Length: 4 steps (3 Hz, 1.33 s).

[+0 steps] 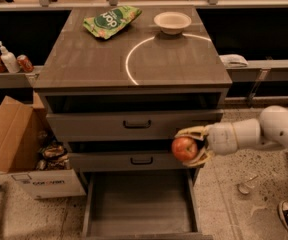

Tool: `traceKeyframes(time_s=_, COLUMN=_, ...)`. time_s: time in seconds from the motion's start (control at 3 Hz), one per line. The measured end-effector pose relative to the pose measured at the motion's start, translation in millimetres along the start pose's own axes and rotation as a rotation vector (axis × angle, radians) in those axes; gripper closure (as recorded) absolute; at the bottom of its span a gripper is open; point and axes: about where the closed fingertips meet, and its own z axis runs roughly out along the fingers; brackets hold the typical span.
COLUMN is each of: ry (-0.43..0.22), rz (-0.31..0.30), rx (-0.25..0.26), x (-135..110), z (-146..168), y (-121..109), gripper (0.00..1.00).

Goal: Pick apple from bottom drawer and place on counter

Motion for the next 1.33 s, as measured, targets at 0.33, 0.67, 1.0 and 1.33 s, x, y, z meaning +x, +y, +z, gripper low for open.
traceKeyframes(time_s=0.33, ry=-0.012, rz=-0.104, rx=0.014, x=-20.5, z=-26.4, y=-66.6, gripper=1.0)
traceKeyframes(time_s=0.67, ry=0.021, rz=-0.229, rx=0.039, x=-48.5, z=-58.4, y=-130.5, gripper=1.0)
traceKeyframes(time_s=1.0, ry=0.018, rz=-0.226, rx=0.041, x=-49.5, z=-59.8, y=-138.7, gripper=1.0)
traceKeyframes(time_s=1.33, ry=0.013, rz=-0.218, rx=0.072, x=-59.8, z=-74.4, y=-169.5, gripper=1.0)
